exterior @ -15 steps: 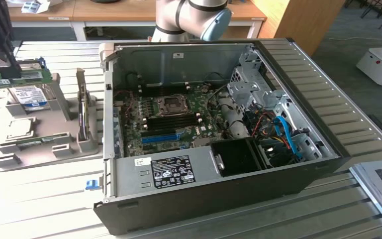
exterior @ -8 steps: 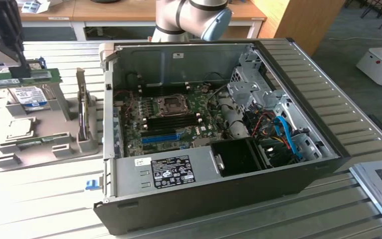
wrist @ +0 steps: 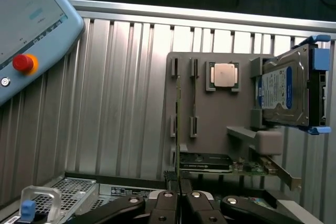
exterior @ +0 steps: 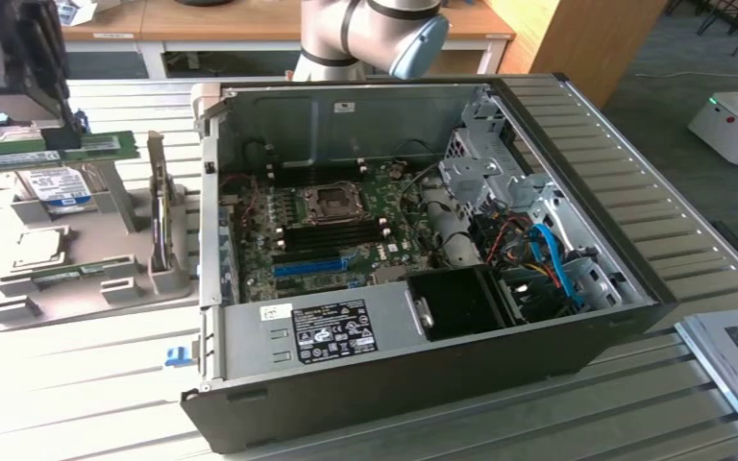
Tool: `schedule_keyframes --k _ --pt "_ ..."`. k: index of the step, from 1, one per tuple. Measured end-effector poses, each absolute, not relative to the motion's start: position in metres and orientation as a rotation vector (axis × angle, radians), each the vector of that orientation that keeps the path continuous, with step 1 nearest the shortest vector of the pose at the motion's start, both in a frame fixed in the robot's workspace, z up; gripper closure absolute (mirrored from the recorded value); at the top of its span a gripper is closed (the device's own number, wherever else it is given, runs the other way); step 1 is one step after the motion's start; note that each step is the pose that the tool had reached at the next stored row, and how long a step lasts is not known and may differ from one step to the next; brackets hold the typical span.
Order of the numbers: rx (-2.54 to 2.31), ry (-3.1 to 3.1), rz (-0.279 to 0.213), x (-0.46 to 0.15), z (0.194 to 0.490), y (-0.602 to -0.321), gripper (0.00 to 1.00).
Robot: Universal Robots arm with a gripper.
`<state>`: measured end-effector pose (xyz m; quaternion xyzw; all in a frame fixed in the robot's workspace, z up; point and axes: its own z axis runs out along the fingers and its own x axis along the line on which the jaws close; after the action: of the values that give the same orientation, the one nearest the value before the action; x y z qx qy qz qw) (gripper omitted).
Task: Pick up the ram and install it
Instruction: 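Pick up the ram and move it above insertion slot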
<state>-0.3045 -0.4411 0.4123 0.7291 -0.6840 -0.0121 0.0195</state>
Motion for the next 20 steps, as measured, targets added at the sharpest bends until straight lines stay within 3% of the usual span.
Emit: schedule_keyframes --k 20 --pt "2.261 -2.121 -0.040 -0.262 0.412 -0.441 0.88"
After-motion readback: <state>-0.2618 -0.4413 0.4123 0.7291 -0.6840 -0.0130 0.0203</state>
